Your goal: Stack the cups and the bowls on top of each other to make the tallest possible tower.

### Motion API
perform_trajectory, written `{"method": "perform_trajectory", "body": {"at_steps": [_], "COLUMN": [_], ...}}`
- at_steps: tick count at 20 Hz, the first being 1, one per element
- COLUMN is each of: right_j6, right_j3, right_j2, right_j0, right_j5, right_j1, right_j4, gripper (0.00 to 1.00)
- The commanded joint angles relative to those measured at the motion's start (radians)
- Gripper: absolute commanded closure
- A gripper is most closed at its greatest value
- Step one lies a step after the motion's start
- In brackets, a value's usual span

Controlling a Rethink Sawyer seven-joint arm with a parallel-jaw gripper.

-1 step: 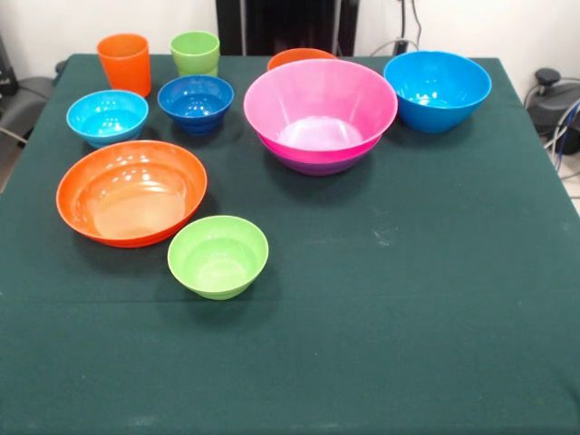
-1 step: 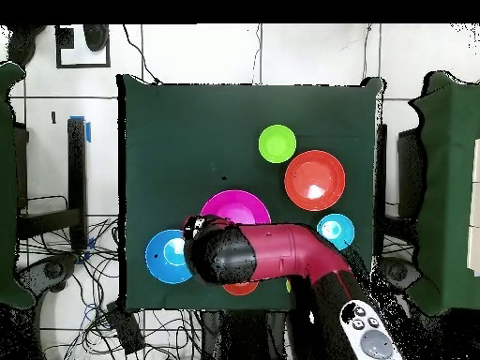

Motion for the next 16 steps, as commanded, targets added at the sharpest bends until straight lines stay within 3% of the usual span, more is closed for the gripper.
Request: {"method": "perform_trajectory", "body": {"at_steps": [1,16], "right_j6": [-0.225,-0.464], "right_j3": [-0.031,-0.147], "right_j2": [0.109,0.282], "right_j0": [-0.104,-0.436], "right_j5": [0.158,0.310], "right_j1": [0.038,0.152], "right_j4": [-0.007,-0.192], "gripper": [0.00,0.00]}}
